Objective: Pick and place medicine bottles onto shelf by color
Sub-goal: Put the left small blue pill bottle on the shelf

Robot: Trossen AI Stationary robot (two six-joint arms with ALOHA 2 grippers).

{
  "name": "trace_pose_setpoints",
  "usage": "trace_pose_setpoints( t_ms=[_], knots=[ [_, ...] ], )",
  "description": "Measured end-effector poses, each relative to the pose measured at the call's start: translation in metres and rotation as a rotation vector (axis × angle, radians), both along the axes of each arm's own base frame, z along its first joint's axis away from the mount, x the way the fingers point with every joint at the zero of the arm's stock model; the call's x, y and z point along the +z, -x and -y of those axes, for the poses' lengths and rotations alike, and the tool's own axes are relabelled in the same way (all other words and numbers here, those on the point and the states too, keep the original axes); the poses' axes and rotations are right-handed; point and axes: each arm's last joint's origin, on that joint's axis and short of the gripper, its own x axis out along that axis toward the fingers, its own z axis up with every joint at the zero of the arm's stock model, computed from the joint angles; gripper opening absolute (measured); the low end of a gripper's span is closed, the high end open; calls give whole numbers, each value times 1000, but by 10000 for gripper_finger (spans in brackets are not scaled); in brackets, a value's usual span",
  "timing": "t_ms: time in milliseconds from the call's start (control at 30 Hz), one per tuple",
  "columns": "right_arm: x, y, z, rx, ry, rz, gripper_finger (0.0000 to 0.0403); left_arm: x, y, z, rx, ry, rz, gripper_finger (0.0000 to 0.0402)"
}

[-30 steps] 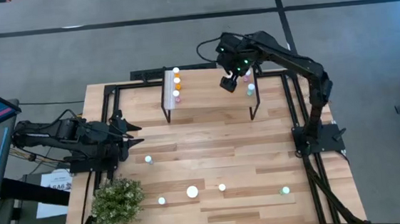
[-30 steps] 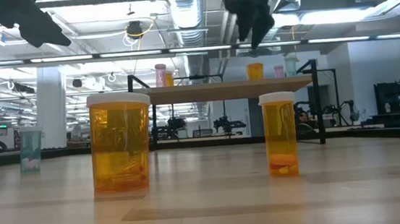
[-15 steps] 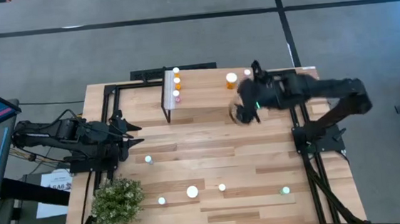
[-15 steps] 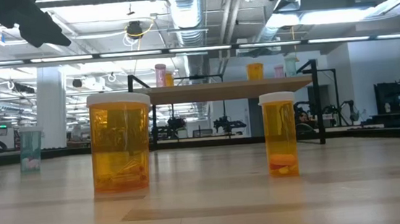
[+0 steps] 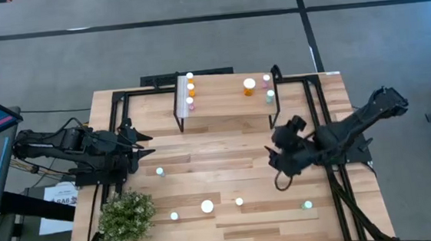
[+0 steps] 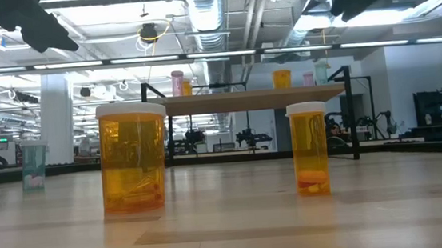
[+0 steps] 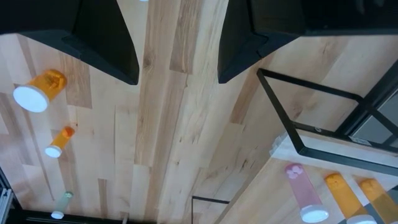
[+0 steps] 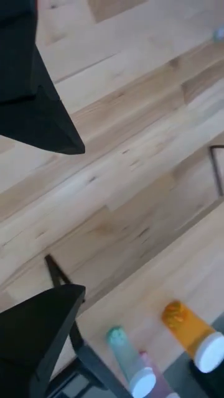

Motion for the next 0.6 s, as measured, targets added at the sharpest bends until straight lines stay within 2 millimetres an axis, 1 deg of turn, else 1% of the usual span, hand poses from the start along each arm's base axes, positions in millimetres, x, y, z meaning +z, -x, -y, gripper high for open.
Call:
trace_pose_setpoints(
  t_ms=[200,367,467,600],
  knots=[
    [-26,8,-25,17,103,165,376,0,0,0,0,0,0,206],
    [-46,14,-39,-27,145,376,376,0,0,0,0,0,0,206],
    [-47,16,-44,-40,188,445,376,0,0,0,0,0,0,206],
    [-43,21,-46,-42,228,490,377,0,0,0,0,0,0,206]
  ],
)
